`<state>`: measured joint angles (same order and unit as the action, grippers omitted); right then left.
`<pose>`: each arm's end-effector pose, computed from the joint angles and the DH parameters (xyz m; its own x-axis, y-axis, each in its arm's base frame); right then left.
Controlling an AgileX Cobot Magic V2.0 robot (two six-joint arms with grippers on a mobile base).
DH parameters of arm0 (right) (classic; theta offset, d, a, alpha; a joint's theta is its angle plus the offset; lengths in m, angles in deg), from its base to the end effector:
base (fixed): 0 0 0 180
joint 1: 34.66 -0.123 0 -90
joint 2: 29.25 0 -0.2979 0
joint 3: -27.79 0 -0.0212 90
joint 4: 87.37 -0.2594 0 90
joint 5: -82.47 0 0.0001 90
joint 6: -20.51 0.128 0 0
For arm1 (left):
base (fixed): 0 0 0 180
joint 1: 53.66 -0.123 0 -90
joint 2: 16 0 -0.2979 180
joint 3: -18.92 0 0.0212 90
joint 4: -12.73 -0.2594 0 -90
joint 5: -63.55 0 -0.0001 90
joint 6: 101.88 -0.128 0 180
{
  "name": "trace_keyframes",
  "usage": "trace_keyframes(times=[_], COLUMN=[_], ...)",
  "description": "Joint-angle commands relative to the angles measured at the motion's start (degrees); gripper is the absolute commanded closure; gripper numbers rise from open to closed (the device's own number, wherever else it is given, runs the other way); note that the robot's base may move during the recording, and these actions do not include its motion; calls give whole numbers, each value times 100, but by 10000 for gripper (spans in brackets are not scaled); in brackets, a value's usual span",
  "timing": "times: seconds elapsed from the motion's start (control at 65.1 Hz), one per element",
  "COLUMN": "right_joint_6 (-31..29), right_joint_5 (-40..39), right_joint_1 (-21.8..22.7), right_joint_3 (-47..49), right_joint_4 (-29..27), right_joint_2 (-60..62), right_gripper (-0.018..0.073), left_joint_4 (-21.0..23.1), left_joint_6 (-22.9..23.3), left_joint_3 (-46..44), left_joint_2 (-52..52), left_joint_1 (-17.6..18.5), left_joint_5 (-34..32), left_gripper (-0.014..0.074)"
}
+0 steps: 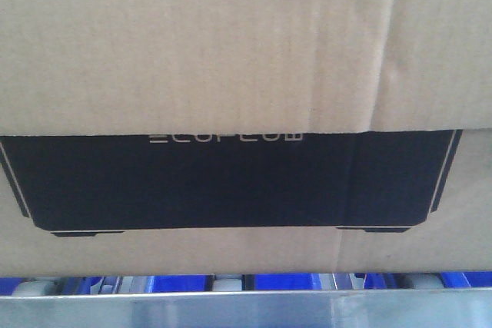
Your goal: Grab box from left shelf to table start
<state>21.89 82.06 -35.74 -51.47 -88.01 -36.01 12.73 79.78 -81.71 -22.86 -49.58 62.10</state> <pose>0.0891 0.0017 0.2069 0.0758 0.0367 -0.9964 -0.0215 0.9992 0.0352 0.0889 -0.0063 0.2083 0.0887 -0.0354 -0.9954 0.0737 0.9969 -0.0288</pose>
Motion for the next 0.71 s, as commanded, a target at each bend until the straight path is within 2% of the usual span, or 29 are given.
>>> trace_keyframes(times=[0.0, 0.507, 0.691], right_joint_6=[1, 1, 1], right_joint_5=[-543, -536, -536], right_joint_1=[8, 8, 8], right_joint_3=[100, 100, 100], right_joint_4=[64, 64, 64], right_joint_2=[62, 62, 62], right_gripper=[511, 511, 511], left_joint_4=[0, 0, -41], left_joint_6=[27, 27, 27], left_joint_3=[-25, -133, -1061], left_joint_2=[76, 61, 50], left_joint_1=[25, 25, 25], left_joint_5=[-478, -469, 387], left_gripper=[691, 691, 689])
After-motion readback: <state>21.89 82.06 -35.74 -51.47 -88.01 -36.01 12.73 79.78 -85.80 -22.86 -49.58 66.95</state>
